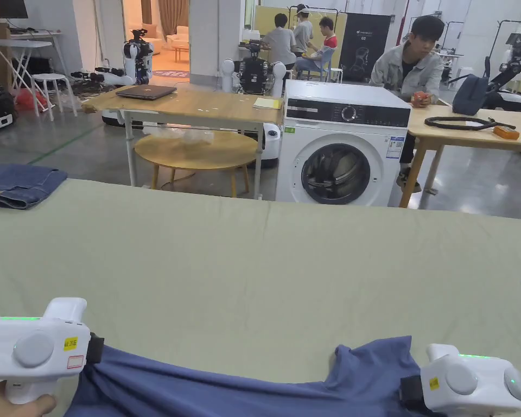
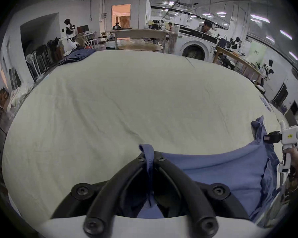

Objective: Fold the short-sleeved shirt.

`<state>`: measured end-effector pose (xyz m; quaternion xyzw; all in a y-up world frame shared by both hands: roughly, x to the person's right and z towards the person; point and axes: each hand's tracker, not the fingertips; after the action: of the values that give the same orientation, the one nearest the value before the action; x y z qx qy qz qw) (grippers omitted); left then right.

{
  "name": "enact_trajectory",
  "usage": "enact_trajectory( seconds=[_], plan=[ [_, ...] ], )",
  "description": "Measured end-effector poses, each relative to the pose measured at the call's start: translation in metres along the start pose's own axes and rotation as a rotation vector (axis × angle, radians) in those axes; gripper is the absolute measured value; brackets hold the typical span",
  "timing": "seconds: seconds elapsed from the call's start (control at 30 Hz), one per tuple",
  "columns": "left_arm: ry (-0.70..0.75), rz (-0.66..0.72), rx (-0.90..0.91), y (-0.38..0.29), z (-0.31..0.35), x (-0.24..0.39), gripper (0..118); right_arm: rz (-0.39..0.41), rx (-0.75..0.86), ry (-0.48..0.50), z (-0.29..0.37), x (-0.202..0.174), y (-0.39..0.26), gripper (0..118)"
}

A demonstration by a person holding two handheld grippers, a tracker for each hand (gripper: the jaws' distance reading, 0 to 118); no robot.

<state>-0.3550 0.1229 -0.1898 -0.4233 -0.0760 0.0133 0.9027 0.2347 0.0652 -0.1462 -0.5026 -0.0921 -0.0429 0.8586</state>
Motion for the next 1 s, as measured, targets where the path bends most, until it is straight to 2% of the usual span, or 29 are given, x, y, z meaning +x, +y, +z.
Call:
enact_trajectory(
  seconds=[0.03, 0.07, 0.13, 0.17, 0.3, 0.63, 1.0],
  plan=[
    [0.002, 0.003, 0.001, -0.001, 0.001, 0.000, 0, -0.003, 0.001, -0.012, 0.002, -0.003, 0.001, 64],
    [0.002, 0.005, 0.002, -0.003, 0.001, 0.000, 0, -0.001, 0.005, -0.016, 0.003, -0.006, 0.001, 55],
    [0.000, 0.008, 0.003, -0.005, 0.004, 0.002, 0, 0.023, 0.020, -0.041, 0.004, -0.007, -0.002, 12],
    [-0.005, 0.015, 0.002, -0.006, 0.005, 0.002, 0, 0.022, 0.021, -0.025, 0.006, -0.005, -0.002, 0],
    [-0.013, 0.023, 0.022, -0.006, 0.015, 0.003, 0, -0.036, 0.100, 0.026, 0.034, 0.002, -0.006, 0],
    [-0.035, 0.013, 0.229, 0.032, 0.100, 0.004, 0, 0.000, 0.463, 0.012, 0.170, -0.002, 0.012, 0],
    [-0.011, -0.014, 0.432, 0.106, 0.206, -0.001, 0, -0.015, 0.720, -0.031, 0.284, -0.019, 0.058, 0]
  ],
)
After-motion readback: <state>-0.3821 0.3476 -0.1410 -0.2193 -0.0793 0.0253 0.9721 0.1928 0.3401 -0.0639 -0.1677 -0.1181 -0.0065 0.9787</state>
